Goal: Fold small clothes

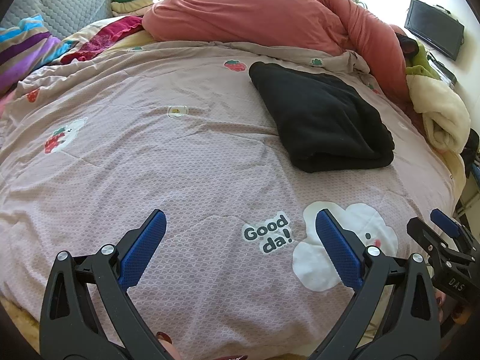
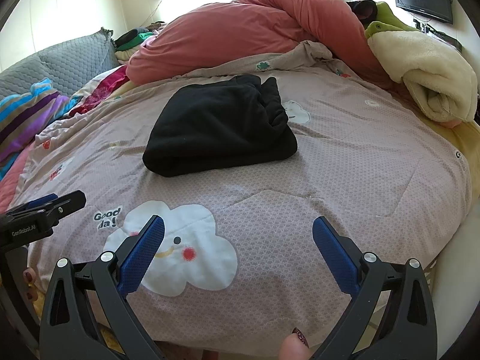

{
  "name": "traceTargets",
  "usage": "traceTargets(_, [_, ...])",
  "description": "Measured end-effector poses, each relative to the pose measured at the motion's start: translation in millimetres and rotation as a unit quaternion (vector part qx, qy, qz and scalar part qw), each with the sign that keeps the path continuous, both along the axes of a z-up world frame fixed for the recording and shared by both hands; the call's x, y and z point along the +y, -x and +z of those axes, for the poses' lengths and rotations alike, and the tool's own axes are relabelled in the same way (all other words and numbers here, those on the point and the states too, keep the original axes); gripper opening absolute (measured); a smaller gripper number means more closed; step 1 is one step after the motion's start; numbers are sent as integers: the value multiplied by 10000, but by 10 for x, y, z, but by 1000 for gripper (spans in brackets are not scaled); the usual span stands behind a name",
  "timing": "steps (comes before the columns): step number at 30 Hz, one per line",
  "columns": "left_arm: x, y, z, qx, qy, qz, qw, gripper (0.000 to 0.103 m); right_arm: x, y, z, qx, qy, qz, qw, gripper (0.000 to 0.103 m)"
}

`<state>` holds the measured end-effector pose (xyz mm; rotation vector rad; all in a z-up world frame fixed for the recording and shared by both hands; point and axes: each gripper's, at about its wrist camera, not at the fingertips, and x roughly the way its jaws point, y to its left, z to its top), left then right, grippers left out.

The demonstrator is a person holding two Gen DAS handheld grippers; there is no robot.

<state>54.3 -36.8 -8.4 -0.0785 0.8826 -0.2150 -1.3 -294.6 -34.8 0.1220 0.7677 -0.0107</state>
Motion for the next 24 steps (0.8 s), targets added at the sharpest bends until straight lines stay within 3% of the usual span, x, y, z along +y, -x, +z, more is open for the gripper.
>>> traceTargets(24, [17,10,22,-60,-109,69,9999,94,-18,25,-10,22,15,-20,10000,98])
